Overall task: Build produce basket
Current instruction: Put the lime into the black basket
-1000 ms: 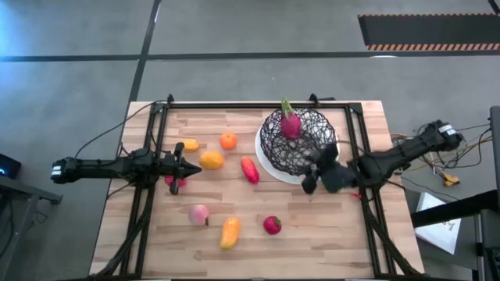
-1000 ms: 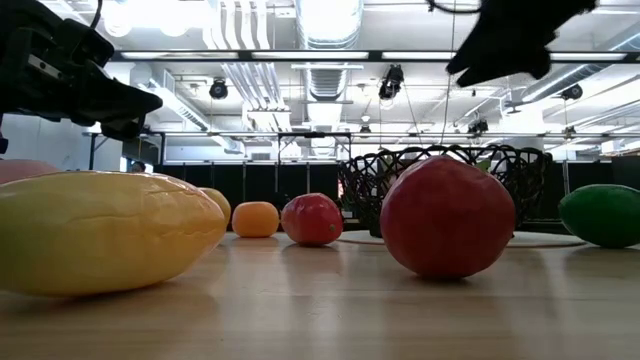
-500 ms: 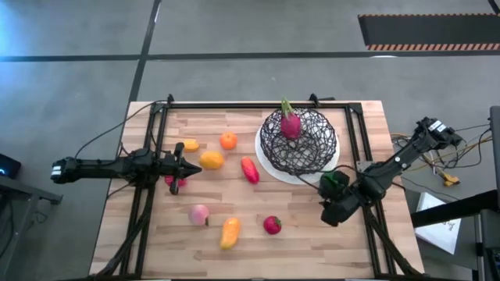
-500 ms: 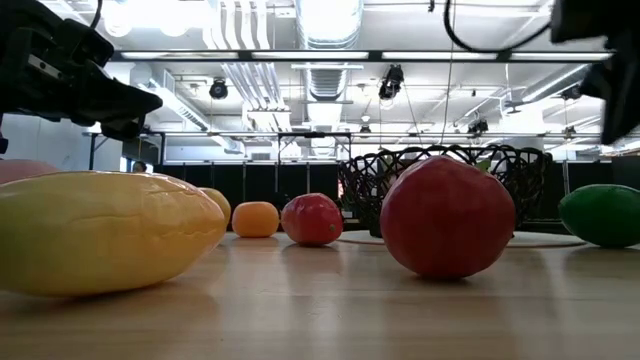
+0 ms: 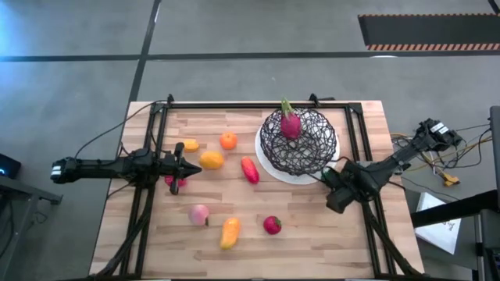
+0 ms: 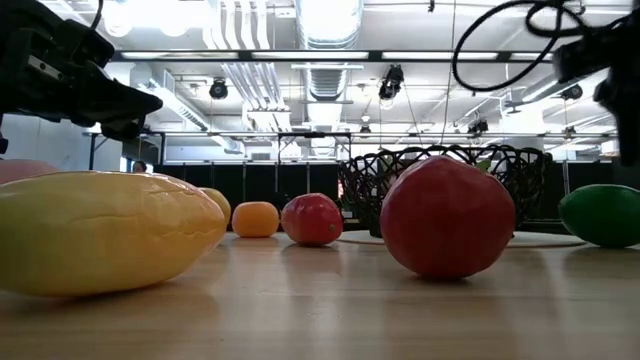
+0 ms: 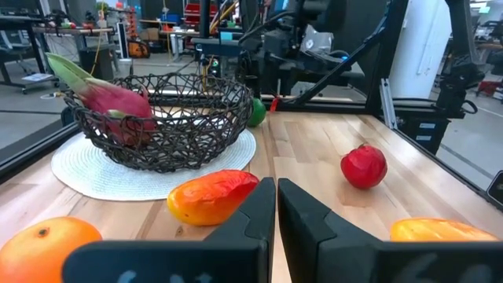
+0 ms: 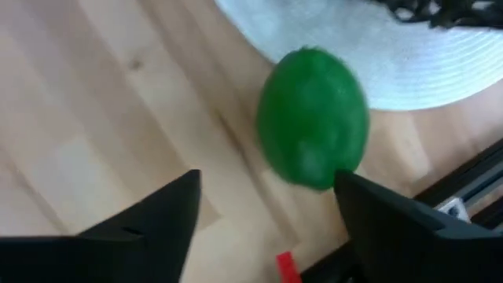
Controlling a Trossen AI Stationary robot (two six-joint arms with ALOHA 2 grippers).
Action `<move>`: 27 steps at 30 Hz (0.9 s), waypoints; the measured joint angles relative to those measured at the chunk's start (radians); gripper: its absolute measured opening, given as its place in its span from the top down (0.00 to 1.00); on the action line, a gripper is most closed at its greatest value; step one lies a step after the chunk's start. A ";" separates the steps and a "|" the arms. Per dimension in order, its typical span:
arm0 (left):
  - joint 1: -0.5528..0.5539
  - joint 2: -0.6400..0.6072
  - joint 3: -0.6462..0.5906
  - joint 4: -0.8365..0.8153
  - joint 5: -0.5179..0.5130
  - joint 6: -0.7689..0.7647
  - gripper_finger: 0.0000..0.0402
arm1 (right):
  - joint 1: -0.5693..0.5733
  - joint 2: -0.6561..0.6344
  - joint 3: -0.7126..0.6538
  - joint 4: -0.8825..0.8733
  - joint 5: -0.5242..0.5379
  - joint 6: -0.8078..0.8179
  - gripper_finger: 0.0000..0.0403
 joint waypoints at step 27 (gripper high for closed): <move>0.000 0.002 0.000 0.000 0.000 0.000 1.00 | -0.222 0.046 -0.243 0.291 0.037 -0.337 0.17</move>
